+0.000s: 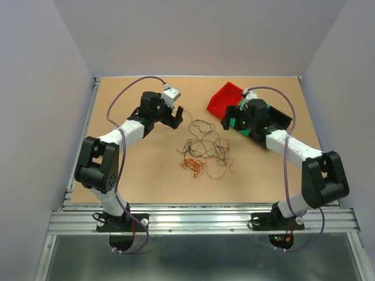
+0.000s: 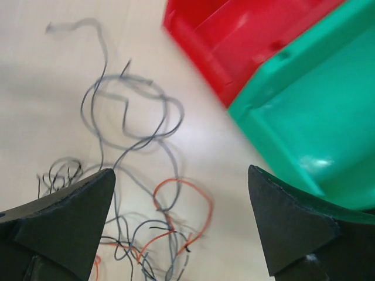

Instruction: Untangle the cables

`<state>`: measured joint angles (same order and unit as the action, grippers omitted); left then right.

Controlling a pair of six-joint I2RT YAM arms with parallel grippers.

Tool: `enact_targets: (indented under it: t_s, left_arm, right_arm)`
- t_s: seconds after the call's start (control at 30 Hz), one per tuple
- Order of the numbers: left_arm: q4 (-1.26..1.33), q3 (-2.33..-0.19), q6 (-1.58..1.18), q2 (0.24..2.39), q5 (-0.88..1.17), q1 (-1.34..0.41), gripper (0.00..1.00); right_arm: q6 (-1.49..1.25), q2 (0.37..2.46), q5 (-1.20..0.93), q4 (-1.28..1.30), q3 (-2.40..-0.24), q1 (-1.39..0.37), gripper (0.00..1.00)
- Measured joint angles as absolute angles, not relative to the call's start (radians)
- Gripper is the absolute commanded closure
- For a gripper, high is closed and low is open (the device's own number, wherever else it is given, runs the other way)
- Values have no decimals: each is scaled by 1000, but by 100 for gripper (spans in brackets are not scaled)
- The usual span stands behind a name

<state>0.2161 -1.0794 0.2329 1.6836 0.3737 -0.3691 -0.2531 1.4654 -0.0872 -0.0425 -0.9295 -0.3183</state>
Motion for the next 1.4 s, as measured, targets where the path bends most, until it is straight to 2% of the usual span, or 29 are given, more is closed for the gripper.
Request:
enact_targets:
  t_s: [0.13, 0.43, 0.67, 0.87, 0.9, 1.0, 1.03, 1.1, 1.13, 1.4]
  left_arm:
    - [269, -1071, 170, 1673, 388, -234, 3]
    - [345, -1021, 119, 1533, 419, -241, 2]
    - [360, -1021, 113, 1523, 432, -240, 2]
    - [360, -1020, 110, 1523, 437, -241, 3]
    - [360, -1020, 110, 1523, 438, -241, 2]
    - [360, -1020, 111, 1523, 437, -240, 3]
    - [360, -1020, 110, 1523, 438, -241, 2]
    - [360, -1020, 110, 1523, 438, -241, 2]
    - [359, -1020, 111, 1523, 439, -241, 3]
    - [358, -1020, 112, 1523, 446, -241, 3]
  right_arm:
    - [-191, 1613, -164, -37, -981, -392, 0]
    - [-83, 1880, -187, -36, -1248, -519, 0]
    - [-51, 2088, -64, 1, -1462, -546, 0]
    - [-33, 2194, 49, 58, -1547, -567, 0]
    - [-33, 2204, 57, 62, -1565, -570, 3]
    - [-31, 2228, 79, 74, -1597, -582, 42]
    - [-29, 2234, 93, 80, -1608, -590, 64]
    - [-38, 2237, 113, 87, -1613, -598, 83]
    - [-37, 2237, 122, 89, -1613, -604, 99]
    - [-43, 2168, 122, 136, -1567, -617, 99]
